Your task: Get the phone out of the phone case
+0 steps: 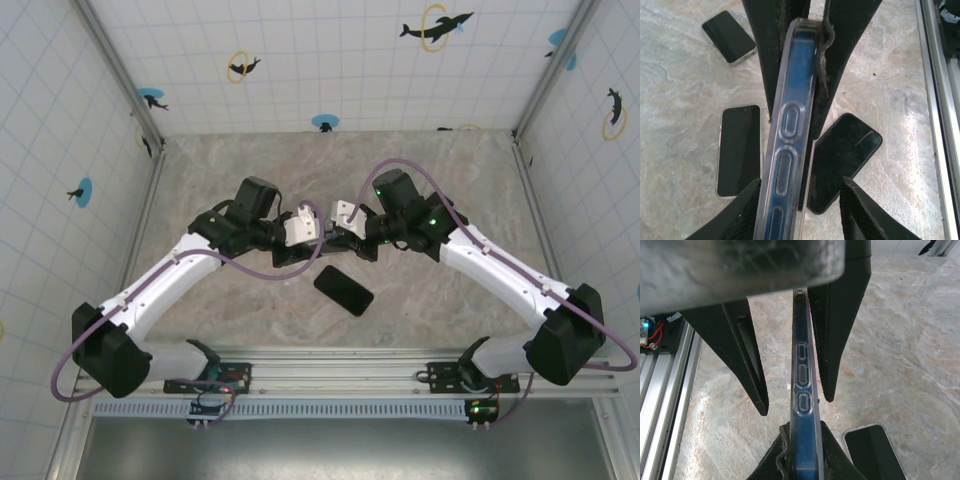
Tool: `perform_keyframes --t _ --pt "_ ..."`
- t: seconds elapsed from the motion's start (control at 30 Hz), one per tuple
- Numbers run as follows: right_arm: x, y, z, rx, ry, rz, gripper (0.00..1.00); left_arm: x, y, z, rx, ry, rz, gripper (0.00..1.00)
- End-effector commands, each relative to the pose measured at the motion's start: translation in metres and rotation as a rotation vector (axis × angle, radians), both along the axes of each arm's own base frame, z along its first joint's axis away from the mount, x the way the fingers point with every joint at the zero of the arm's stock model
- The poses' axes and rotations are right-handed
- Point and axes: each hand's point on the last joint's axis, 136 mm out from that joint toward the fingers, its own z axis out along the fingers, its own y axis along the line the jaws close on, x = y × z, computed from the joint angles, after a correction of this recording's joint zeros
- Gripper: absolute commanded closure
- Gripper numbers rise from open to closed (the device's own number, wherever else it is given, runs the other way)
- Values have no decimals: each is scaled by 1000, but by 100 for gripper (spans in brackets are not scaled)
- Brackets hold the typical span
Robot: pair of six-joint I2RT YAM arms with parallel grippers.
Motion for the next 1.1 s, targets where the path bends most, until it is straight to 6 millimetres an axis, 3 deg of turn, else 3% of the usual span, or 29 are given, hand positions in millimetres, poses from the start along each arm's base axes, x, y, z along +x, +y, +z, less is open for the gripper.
perform_keyframes --t 0.0,0.33,0.43,0.6,0.9,1.07 --pt "-3 8 34 85 -66 41 99 -5 -8 16 -65 -15 -50 62" --pt "-11 11 30 82 -36 59 99 -10 -6 21 -61 -17 -67 86" --pt "-12 12 28 76 -39 69 98 -13 -7 22 -67 2 -77 100" --pt "-15 12 23 62 -42 80 96 -14 -5 22 -59 6 -63 100" --pt "-9 3 17 46 -96 42 60 -11 -5 24 -70 20 -31 100" --pt "1 -11 27 107 -82 -38 48 0 -10 29 -114 36 39 100"
